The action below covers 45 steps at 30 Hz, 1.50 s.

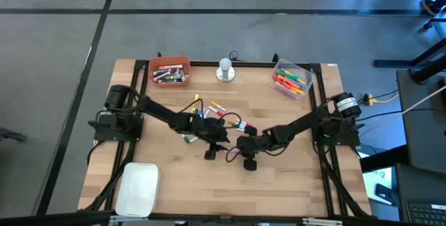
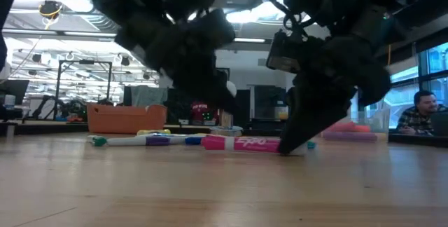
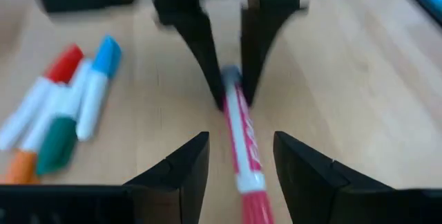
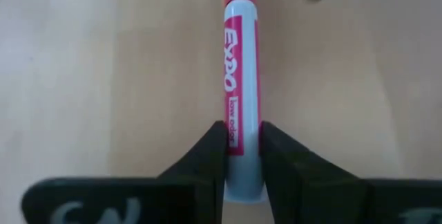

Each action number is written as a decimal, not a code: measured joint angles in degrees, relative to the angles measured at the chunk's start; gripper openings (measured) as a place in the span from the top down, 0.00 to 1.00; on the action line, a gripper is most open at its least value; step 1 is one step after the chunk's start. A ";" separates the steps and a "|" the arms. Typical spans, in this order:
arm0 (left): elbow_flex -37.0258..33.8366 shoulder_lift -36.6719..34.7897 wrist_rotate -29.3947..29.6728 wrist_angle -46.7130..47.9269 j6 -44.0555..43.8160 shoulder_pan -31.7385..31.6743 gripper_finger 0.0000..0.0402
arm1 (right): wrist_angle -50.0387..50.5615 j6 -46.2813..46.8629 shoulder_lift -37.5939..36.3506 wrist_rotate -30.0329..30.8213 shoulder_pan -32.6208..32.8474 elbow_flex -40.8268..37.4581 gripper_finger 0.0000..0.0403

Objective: Pick & Place Markers
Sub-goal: Put the pink marker pen into the orange bin

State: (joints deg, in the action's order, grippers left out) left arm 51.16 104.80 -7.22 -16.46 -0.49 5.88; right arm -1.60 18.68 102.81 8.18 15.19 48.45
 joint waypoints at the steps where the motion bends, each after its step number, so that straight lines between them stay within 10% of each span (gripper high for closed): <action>1: 0.00 0.68 -0.91 0.30 0.48 -0.25 0.61 | 0.26 -0.31 0.04 0.78 -0.28 0.33 0.82; 10: 0.01 6.32 3.40 0.39 1.36 -0.53 0.63 | 1.05 -2.57 0.41 2.36 -2.13 2.51 0.82; 18: 0.22 6.27 5.07 2.23 1.31 -1.48 0.85 | 1.98 -1.02 0.41 3.21 -2.11 2.55 0.73; 28: -0.11 -8.58 13.50 20.24 6.01 -6.69 0.85 | 5.42 -2.68 -5.24 13.93 -2.18 2.66 0.51; 39: -0.09 -29.95 33.31 46.24 14.98 -27.00 0.85 | 13.36 -1.54 -12.71 19.11 -1.73 2.66 0.46; 45: -0.07 -30.22 28.26 47.58 20.32 -44.55 0.85 | 14.37 1.48 -12.15 20.48 -1.23 2.64 0.46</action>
State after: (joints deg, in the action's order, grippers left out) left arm 51.09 74.58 21.05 31.11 19.83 -38.67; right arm 12.77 20.15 90.66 28.66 13.96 51.09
